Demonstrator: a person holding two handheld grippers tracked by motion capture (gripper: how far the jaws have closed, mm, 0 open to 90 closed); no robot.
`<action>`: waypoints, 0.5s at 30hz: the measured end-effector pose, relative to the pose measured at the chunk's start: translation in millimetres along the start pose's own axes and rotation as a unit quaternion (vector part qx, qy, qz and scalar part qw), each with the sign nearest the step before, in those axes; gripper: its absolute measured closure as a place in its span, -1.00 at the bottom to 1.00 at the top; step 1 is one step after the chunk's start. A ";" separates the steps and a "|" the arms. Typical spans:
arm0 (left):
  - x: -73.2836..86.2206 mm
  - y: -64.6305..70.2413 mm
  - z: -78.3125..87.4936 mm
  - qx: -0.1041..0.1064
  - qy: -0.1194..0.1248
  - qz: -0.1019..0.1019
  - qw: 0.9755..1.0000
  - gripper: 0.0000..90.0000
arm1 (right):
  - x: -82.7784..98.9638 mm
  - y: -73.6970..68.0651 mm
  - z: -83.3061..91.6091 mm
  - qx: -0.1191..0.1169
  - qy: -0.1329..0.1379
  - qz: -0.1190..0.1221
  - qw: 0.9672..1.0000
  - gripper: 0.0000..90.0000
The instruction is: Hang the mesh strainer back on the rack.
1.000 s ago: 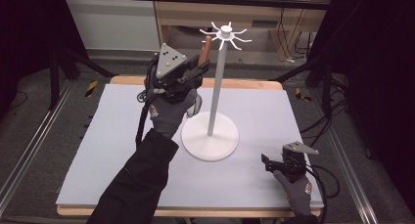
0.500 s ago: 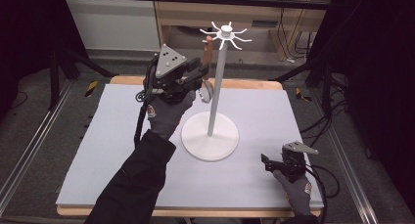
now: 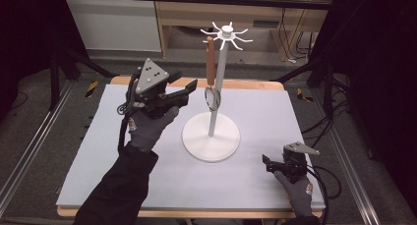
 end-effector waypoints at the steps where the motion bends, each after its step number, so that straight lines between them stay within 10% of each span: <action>1: 11.1 -7.3 3.9 -0.006 -0.004 -0.004 1.000 -0.04 | 0.1 -0.4 0.2 -0.001 0.000 -0.001 1.000 -0.71; 15: 99.6 -41.8 32.5 -0.022 -0.075 0.024 0.997 -0.13 | 1.7 0.1 0.1 0.003 -0.003 0.003 1.000 -0.72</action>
Point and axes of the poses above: each handheld gripper's, and its own axes: z roughly backward along the jaws, x roughly out of its underside, y roughly to its right, the point moved 7 cm from there along -z, roughly forward along the jaws, and after that the axes turned 3 degrees about -x, right-handed, at the moved point
